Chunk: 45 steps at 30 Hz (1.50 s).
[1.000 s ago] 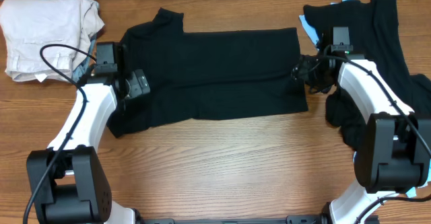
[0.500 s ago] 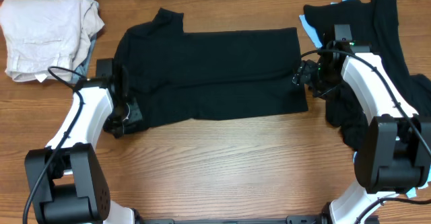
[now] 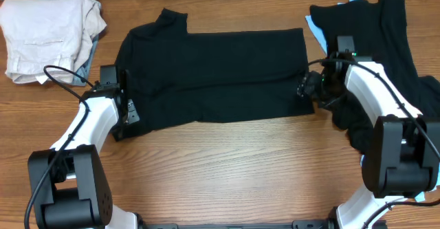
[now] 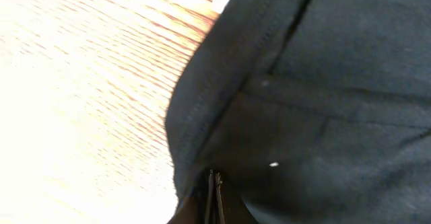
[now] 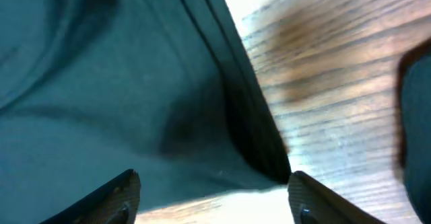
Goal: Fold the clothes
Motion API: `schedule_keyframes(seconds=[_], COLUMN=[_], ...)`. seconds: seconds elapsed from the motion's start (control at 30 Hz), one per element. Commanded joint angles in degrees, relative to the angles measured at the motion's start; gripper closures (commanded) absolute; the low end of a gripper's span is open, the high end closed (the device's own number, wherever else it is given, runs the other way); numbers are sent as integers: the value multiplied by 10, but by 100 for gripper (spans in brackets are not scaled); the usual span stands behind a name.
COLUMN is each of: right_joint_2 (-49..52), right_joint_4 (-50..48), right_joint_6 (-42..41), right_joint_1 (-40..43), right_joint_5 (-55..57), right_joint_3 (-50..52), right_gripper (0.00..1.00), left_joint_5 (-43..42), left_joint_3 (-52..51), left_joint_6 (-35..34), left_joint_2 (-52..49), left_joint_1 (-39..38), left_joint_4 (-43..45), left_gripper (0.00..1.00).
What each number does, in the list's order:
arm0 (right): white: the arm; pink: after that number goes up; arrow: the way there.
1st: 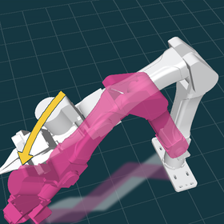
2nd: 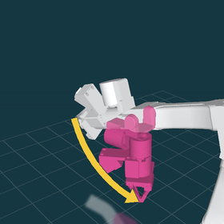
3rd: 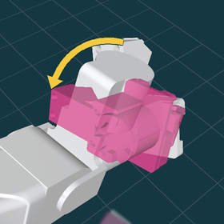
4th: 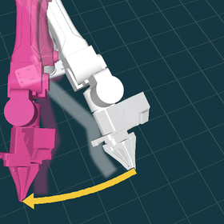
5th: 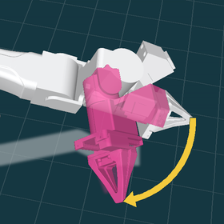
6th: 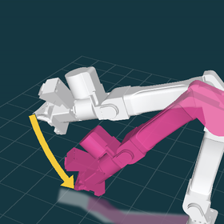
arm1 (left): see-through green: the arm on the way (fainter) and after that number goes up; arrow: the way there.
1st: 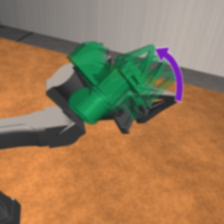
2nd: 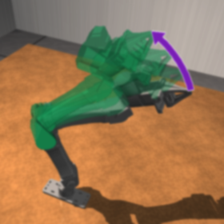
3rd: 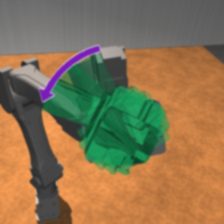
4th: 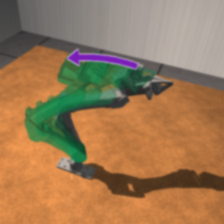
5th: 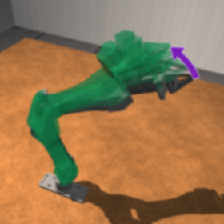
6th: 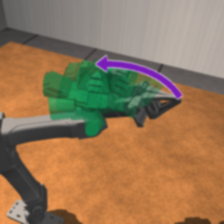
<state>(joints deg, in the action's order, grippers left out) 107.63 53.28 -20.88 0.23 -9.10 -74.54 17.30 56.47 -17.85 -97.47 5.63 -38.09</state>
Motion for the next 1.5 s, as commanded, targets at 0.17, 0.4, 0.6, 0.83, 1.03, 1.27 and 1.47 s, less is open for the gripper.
schedule_keyframes(seconds=[0.17, 0.4, 0.6, 0.83, 1.03, 1.27, 1.47], right_joint_2=[-14, -14, -14, -18, -34, -34, -34], right_joint_4=[-91, -94, 14, 76, 240, 344, 323], right_joint_6=[1, -58, -88, -82, -16, 50, 79], right_joint_1=[-2, -1, 16, 18, 18, 17, 17], right_joint_5=[5, 90, 96, 91, 77, 57, 43], right_joint_3=[80, 128, 130, 94, -112, -287, -383], right_gripper=[59, 77, 77, 77, 58, 31, 28], left_joint_5=[37, 37, 43, 56, -37, -181, -227], left_joint_3=[-5, -5, -5, 20, 228, 461, 564], left_joint_6=[-4, -4, -3, -3, 91, 183, 209], left_joint_2=[-30, -34, -34, -33, -33, -33, -89], left_joint_1=[24, 25, 26, 27, 27, 11, -82], left_joint_4=[10, 9, -5, -45, -240, -369, -243], left_gripper=[96, 96, 96, 96, 60, 1, 0])
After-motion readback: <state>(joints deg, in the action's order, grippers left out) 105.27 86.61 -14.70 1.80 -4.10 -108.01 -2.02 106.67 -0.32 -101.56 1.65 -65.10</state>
